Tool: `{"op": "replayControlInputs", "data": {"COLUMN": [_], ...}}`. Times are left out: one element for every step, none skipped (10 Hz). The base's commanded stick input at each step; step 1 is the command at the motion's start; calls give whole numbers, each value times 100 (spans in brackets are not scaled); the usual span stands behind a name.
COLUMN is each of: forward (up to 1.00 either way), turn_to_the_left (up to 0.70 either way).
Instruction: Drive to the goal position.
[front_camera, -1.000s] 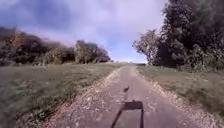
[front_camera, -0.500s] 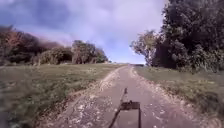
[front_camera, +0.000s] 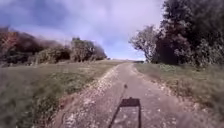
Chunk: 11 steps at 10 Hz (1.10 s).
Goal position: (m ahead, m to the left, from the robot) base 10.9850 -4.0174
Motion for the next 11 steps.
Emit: {"op": "replayControlInputs", "data": {"forward": [70, 70, 70, 70, 70, 70, 70, 70, 70, 70, 70], "turn_to_the_left": [0, 0, 0, 0, 0, 0, 0, 0, 0, 0, 0]}}
